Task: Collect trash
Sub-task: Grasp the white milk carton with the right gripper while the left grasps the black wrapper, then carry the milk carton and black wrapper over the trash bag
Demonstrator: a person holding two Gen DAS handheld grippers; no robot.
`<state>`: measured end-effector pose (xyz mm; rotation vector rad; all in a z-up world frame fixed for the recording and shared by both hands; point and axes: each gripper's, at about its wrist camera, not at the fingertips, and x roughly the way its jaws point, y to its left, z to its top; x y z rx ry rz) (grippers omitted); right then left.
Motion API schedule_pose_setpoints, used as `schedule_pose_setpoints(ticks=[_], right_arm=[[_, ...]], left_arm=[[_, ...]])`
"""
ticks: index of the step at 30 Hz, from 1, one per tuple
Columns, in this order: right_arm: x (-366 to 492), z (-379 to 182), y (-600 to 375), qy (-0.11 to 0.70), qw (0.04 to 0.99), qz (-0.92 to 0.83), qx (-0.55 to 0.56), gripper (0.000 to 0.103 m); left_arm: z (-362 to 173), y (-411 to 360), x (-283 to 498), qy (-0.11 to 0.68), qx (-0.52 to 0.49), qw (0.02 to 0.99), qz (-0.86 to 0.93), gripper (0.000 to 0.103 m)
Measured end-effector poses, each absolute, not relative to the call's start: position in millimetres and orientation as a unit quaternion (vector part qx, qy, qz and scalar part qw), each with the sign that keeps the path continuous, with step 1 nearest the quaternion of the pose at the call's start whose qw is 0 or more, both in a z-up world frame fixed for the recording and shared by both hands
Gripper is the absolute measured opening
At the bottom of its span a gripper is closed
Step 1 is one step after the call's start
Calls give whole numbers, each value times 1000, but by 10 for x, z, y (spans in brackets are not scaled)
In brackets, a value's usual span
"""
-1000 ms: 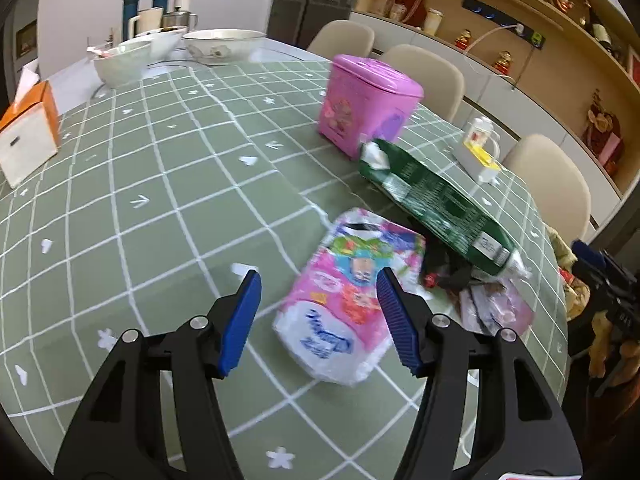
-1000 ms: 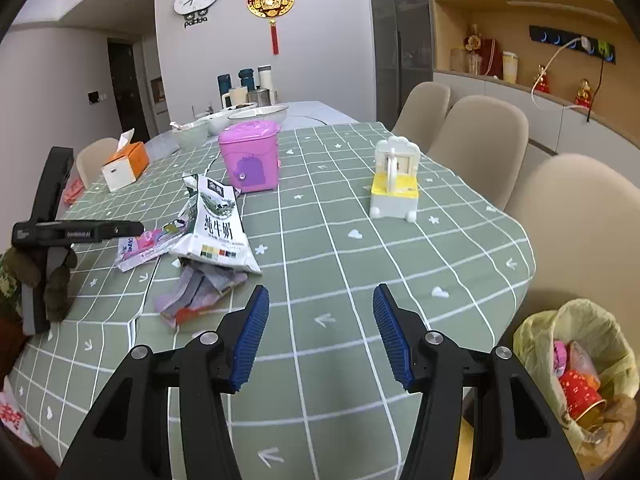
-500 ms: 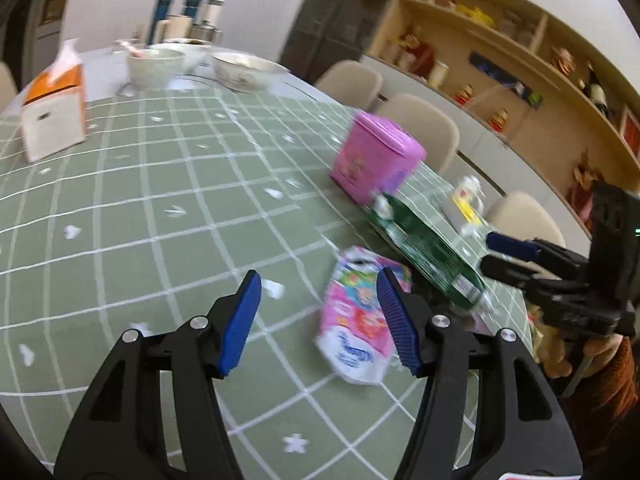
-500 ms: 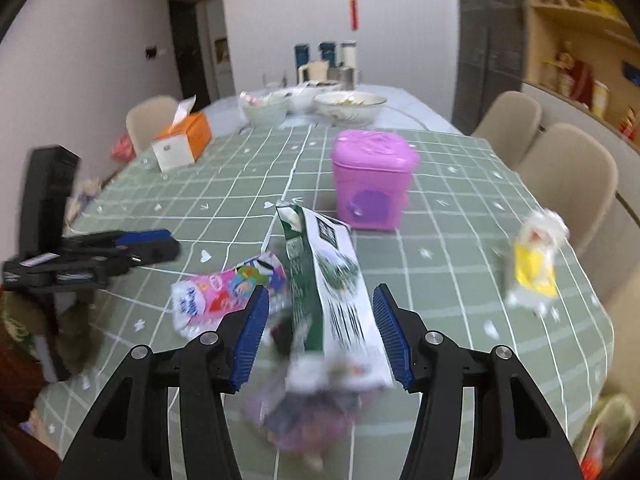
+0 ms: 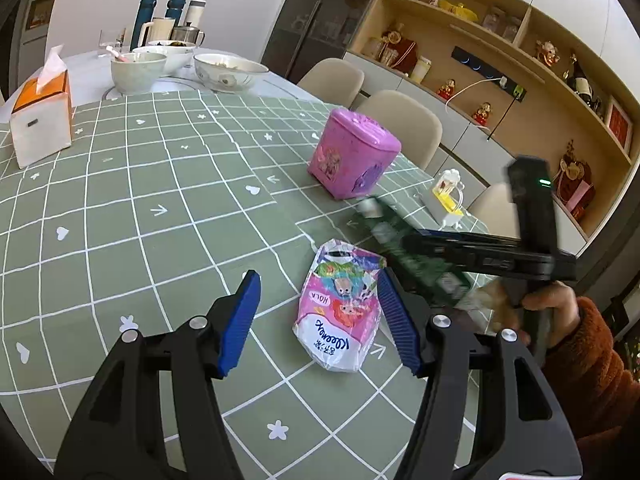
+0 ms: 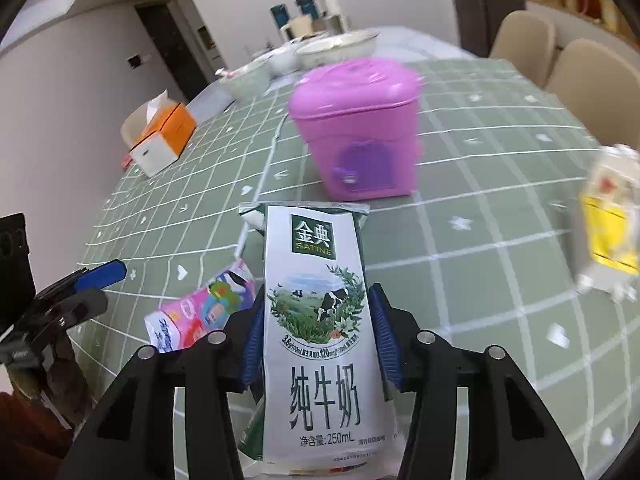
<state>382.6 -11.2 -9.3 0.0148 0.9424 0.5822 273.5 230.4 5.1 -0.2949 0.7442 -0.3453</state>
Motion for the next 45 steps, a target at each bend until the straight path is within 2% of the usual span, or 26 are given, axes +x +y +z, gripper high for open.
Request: schedule_pose_setpoints(ticks=[5, 14, 18, 21, 32, 34, 41, 45], right_arm=[[3355, 136, -659, 386, 900, 199, 33, 46], [2588, 94, -1297, 327, 941, 87, 31, 45], [2456, 47, -1450, 319, 944, 69, 45, 45], [2385, 11, -1479, 315, 946, 62, 35, 45], [2150, 7, -1542, 295, 953, 62, 26, 46], [2143, -17, -1590, 298, 951, 69, 38, 45], [2109, -49, -1681, 296, 950, 80, 58, 46], [2090, -52, -1725, 294, 950, 81, 63, 46]], left_arm=[[-14, 2278, 2773, 373, -142, 901, -168, 58], [57, 1904, 2649, 359, -86, 909, -196, 58], [99, 1566, 2630, 373, -55, 899, -223, 56], [70, 1292, 2712, 398, -32, 891, -216, 48], [-234, 765, 3117, 452, -6, 880, -145, 48], [-274, 718, 3127, 456, -4, 878, -147, 41], [-132, 651, 3010, 425, 5, 892, -154, 34], [63, 690, 2924, 397, -12, 904, -159, 33]])
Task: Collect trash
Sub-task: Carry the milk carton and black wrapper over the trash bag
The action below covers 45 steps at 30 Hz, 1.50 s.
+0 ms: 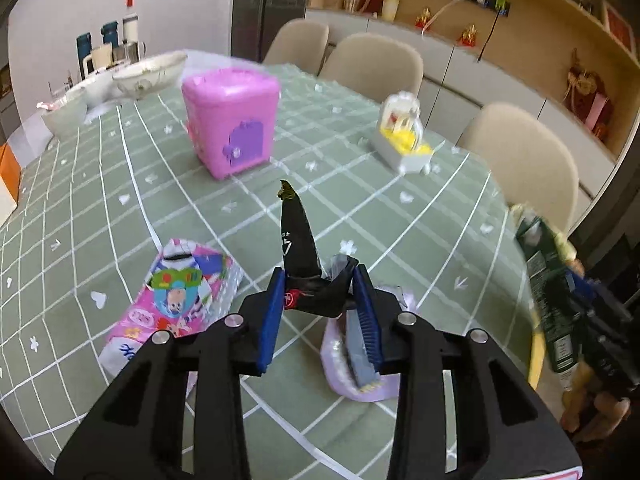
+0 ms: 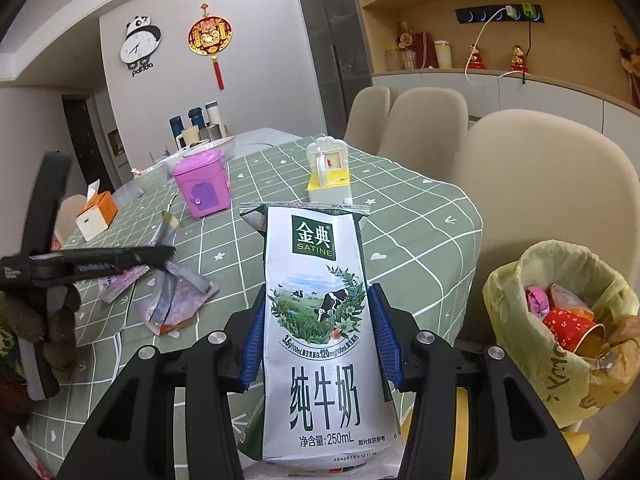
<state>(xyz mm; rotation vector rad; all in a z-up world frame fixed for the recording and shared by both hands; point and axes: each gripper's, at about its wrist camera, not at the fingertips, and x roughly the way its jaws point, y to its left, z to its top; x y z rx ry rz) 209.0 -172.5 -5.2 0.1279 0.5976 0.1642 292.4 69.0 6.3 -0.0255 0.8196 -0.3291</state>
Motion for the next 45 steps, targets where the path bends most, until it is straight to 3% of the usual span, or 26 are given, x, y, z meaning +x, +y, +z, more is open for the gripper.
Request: schedule_pose_setpoints(ticks=[16, 34, 45], right_arm=[[1928, 184, -2053, 258, 963, 65, 42, 46], [1618, 630, -3277, 222, 974, -50, -20, 46], [1541, 638, -3990, 215, 971, -101, 18, 46]], left_arm=[[691, 383, 2739, 298, -23, 938, -173, 33], [832, -1256, 2753, 278, -28, 911, -304, 33], [608, -2128, 2826, 304, -10, 881, -363, 33]])
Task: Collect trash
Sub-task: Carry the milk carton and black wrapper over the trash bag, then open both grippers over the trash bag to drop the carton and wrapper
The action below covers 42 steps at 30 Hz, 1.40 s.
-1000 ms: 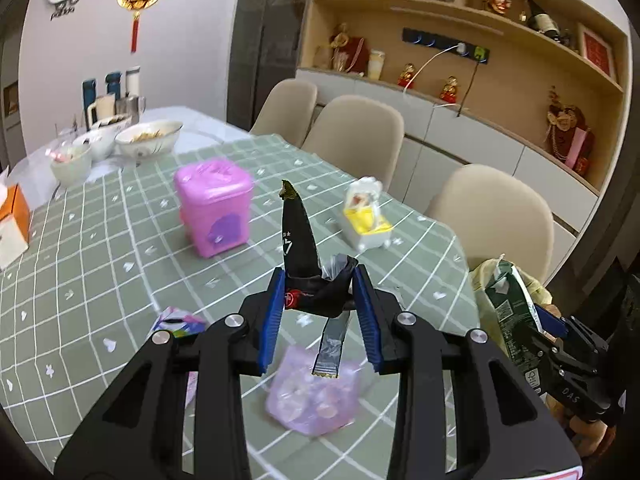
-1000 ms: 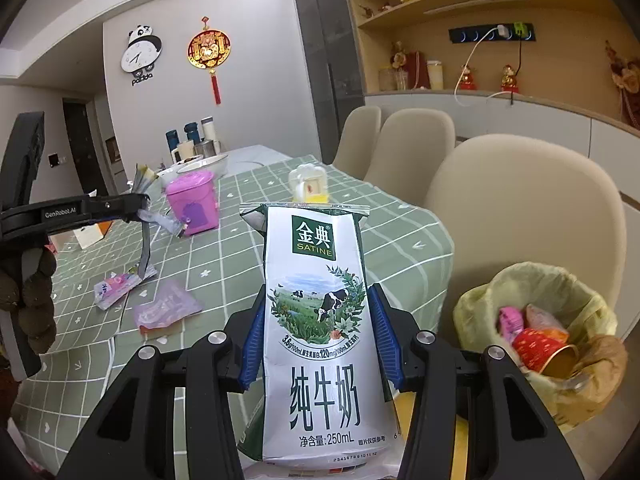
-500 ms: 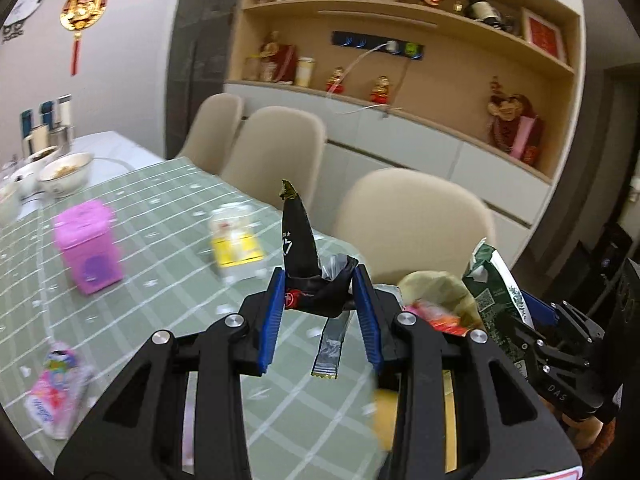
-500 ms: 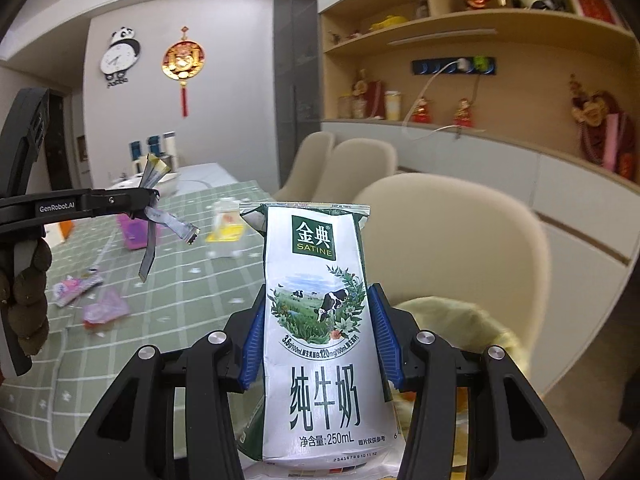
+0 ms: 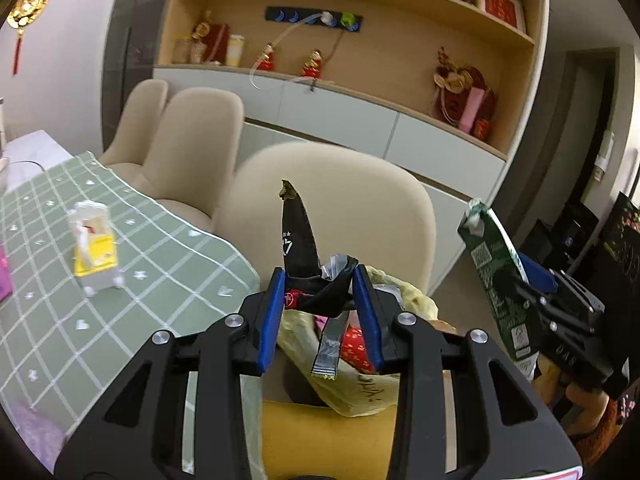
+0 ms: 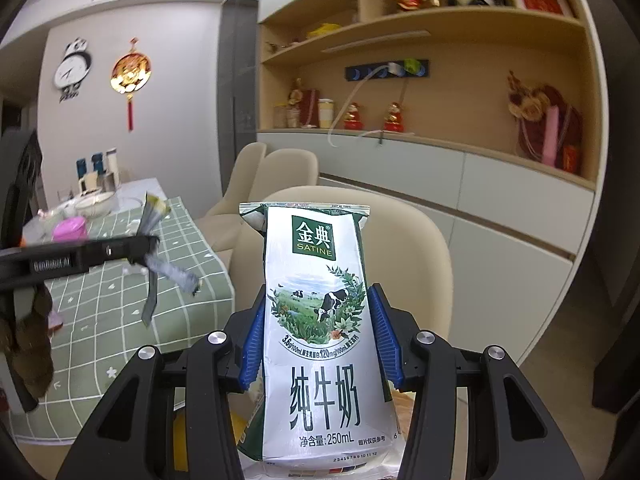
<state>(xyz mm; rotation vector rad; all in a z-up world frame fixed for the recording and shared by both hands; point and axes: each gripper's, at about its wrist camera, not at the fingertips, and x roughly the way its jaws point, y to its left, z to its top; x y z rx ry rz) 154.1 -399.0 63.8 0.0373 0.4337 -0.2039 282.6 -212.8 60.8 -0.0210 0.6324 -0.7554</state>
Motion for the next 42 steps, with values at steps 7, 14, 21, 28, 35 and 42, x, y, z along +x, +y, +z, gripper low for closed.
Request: schedule_pose_setpoints(ticks=[7, 14, 21, 28, 35, 42], right_arm=[[1539, 528, -4295, 220, 967, -119, 41, 46], [1577, 430, -4491, 229, 963, -132, 54, 46], [1590, 337, -4628, 235, 959, -144, 67, 46], [1670, 212, -4718, 246, 955, -141, 85, 46], [2013, 43, -4606, 262, 955, -118, 80, 46], [2391, -199, -4479, 290, 949, -111, 61, 46]], left_arm=[[318, -2508, 2953, 341, -4, 859, -383, 33], [10, -2915, 3135, 382, 2, 835, -396, 33], [-117, -3308, 3258, 387, 10, 822, -418, 33], [-158, -3373, 3288, 401, 26, 814, -419, 45], [-9, -2925, 3138, 387, 43, 831, -399, 46], [99, -2497, 3093, 380, 31, 841, -383, 49]])
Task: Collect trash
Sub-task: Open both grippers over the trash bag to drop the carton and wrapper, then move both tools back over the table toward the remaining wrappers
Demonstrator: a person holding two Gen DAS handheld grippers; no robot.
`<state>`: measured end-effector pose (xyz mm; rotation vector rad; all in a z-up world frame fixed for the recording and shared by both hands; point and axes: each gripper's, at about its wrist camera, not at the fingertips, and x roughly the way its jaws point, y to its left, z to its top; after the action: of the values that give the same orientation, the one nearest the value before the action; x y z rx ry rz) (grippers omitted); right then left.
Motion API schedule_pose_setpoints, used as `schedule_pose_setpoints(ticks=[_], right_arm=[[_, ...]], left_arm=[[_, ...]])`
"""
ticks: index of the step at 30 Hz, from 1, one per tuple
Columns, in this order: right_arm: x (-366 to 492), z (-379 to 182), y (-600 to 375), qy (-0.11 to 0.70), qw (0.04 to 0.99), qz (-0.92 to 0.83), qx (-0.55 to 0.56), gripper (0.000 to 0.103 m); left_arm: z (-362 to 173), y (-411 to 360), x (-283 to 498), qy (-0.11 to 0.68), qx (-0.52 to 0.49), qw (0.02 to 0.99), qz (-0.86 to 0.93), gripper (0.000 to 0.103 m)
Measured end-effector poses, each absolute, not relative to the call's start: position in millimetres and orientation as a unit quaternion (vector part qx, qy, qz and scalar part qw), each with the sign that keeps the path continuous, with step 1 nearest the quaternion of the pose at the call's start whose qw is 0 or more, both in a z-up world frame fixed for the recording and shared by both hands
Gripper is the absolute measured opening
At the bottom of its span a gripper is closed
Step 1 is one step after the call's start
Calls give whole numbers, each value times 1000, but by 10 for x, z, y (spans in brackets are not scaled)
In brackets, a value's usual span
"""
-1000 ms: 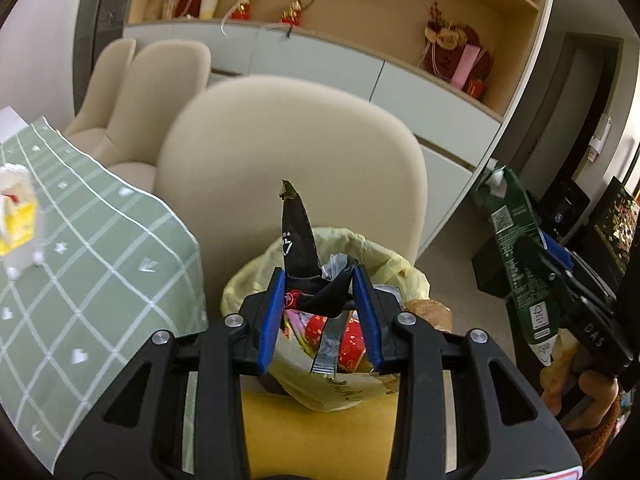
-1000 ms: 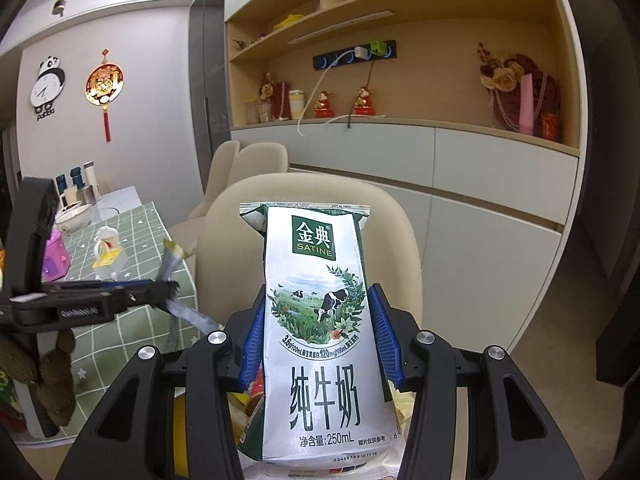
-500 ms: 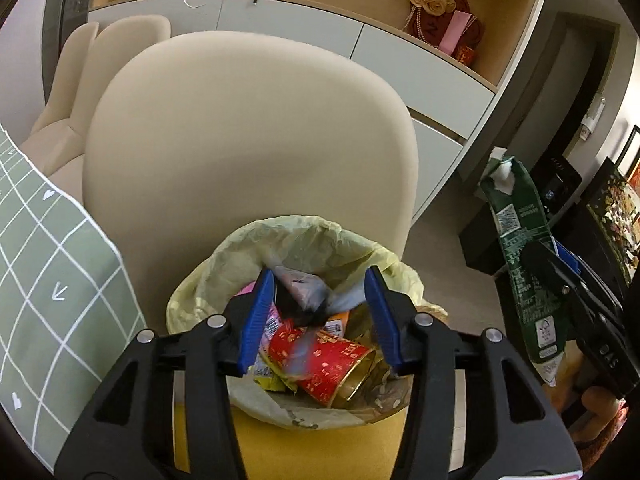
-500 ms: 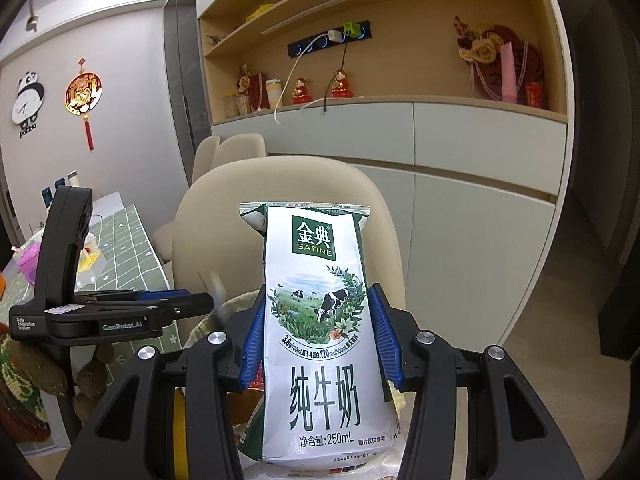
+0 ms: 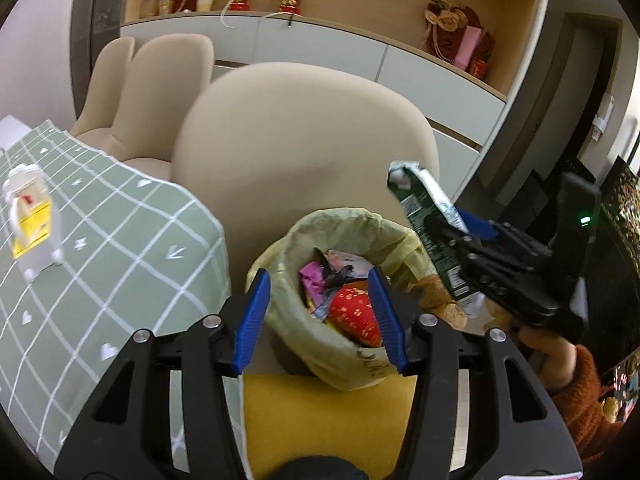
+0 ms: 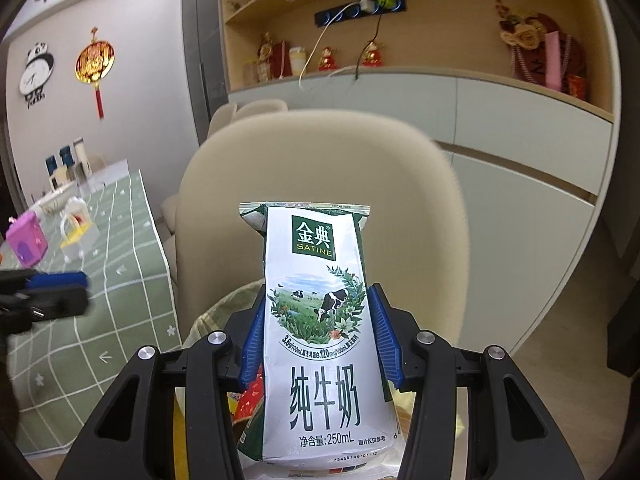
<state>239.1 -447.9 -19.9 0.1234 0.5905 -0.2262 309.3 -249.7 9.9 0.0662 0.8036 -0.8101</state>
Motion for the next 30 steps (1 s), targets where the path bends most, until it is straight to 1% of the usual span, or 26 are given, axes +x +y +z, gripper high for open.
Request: schedule_pose_setpoints(ticks=[9, 10, 11, 21, 26, 30], right_arm=[[2570, -374, -4476, 301, 943, -129, 62, 47], [2582, -382, -4460, 306, 941, -133, 54, 53], [2598, -392, -4440, 310, 940, -135, 47, 56], [2414, -260, -4146, 304, 945, -113, 37, 56], [2287, -75, -3877, 290, 952, -84, 43, 56], [2228, 104, -3453, 284, 957, -44, 25, 56]], left_arm=[[50, -2198, 3172, 394, 13, 841, -370, 49], [42, -2176, 3178, 395, 12, 841, -369, 49], [38, -2146, 3192, 397, 9, 841, -367, 49], [155, -1793, 3045, 379, 6, 861, -338, 49], [271, -1328, 2914, 355, 20, 887, -296, 51], [332, -835, 2848, 343, 17, 901, -263, 52]])
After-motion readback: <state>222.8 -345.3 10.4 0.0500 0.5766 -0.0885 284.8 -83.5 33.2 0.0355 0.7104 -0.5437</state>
